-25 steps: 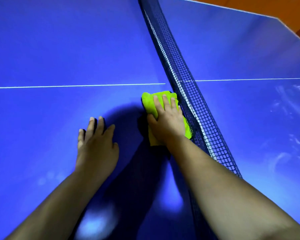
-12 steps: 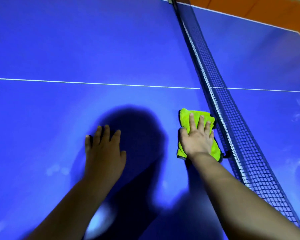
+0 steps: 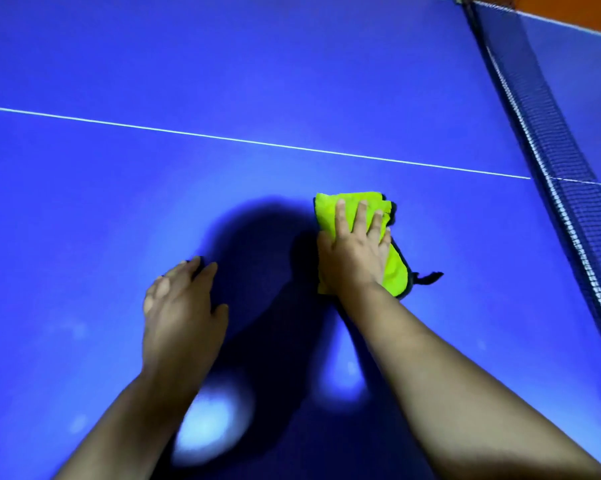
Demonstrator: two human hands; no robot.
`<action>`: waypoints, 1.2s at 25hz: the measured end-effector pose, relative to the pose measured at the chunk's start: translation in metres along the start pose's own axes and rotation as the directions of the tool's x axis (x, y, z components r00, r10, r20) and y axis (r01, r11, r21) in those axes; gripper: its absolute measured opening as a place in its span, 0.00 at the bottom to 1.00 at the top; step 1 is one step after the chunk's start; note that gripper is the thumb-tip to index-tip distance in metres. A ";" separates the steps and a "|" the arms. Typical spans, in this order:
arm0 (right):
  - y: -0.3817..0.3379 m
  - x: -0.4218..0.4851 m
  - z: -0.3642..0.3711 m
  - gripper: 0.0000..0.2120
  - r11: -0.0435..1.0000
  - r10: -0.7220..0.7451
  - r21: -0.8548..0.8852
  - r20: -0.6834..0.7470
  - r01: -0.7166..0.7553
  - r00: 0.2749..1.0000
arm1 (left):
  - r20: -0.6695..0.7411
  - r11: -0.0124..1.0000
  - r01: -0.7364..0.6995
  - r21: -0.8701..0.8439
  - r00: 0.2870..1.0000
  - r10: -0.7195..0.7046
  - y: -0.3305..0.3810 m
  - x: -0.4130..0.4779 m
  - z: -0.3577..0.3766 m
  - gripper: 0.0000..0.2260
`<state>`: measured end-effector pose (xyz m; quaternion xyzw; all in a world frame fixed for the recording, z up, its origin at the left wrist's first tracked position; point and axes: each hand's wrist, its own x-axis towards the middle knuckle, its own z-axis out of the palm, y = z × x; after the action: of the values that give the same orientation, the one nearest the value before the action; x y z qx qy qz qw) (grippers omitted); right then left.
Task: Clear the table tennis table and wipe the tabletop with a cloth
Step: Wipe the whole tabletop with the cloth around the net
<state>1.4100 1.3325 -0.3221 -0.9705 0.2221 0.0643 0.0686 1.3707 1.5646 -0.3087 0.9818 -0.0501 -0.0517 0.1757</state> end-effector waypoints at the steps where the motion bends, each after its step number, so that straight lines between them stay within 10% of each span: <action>1: -0.021 -0.005 0.005 0.31 0.999 -0.048 0.014 -0.019 0.048 0.999 | -0.028 1.000 0.016 -0.014 0.999 -0.016 -0.014 -0.003 -0.006 0.28; 9: -0.134 -0.094 0.030 0.30 0.921 -0.390 0.017 0.010 0.389 0.921 | -0.090 0.985 0.158 0.068 0.984 -0.151 -0.077 -0.051 -0.043 0.26; 16: -0.061 -0.146 0.030 0.32 0.801 -0.591 0.121 0.005 0.587 0.806 | -0.092 0.974 0.205 0.094 0.976 -0.197 -0.015 -0.092 -0.020 0.25; 30: 0.293 -0.028 -0.024 0.36 0.979 -0.201 0.036 -0.021 0.202 0.979 | -0.004 0.985 -0.157 0.068 0.987 0.158 0.279 -0.108 0.109 0.23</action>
<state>1.2588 1.0791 -0.3250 -0.9870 0.1245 0.0446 0.0914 1.2286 1.2802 -0.3037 0.9804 -0.1283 -0.0311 0.1464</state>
